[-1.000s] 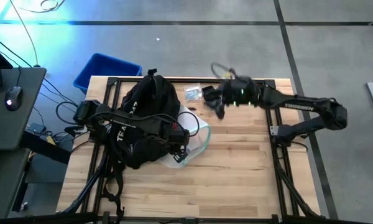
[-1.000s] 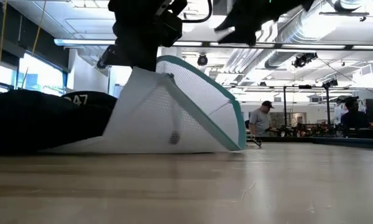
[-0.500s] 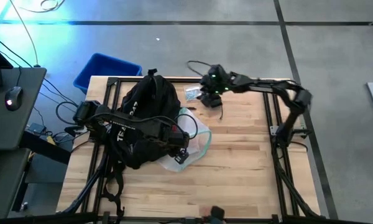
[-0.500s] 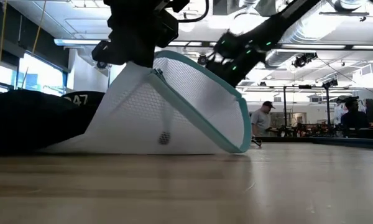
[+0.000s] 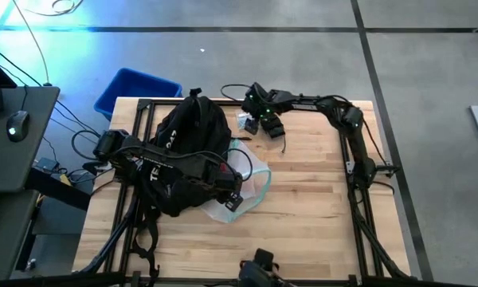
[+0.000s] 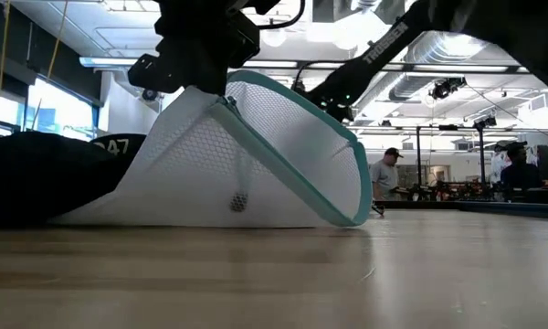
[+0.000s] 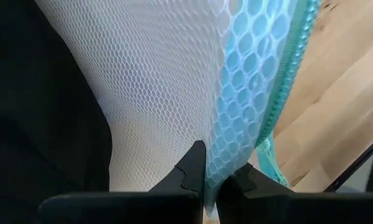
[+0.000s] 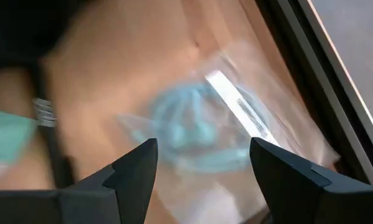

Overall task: Unpack backpack
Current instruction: Put the blue earphones into the zip bag

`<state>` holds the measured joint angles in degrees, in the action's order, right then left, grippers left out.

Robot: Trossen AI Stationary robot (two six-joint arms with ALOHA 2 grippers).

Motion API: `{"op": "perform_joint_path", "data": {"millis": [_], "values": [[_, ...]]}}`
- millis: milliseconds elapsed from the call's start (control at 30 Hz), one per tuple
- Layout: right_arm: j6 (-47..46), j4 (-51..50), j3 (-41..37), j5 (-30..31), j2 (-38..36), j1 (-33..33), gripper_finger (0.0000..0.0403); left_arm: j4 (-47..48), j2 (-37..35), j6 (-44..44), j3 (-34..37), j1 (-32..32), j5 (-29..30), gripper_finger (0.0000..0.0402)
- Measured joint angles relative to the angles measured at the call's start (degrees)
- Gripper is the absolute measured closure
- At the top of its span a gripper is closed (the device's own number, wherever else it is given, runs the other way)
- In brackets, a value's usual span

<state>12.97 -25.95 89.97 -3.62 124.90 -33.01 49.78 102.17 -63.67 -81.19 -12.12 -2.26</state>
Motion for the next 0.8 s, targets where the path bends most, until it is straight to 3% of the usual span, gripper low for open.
{"op": "perform_joint_path", "data": {"millis": [133, 233, 567, 800], "values": [[0.19, -1.47, 0.00, -1.10, 1.41, -0.19, 0.0170, 0.02, 0.00, -0.25, 0.00, 0.00, 0.04, 0.0402], [-0.02, -2.58, 0.04, -1.44, 1.43, -0.37, 0.0196, 0.00, 0.00, -0.24, 0.00, 0.00, 0.07, 0.0402], [3.68, -15.56, -0.48, -3.86, 1.07, -0.37, 0.0385, -0.02, 0.02, 0.77, 0.00, 0.00, 1.31, 0.0402], [2.51, -20.87, -1.21, -7.72, -2.45, 0.16, 0.0401, -0.03, 0.02, 0.80, 0.00, -0.07, 2.10, 0.0402]]}}
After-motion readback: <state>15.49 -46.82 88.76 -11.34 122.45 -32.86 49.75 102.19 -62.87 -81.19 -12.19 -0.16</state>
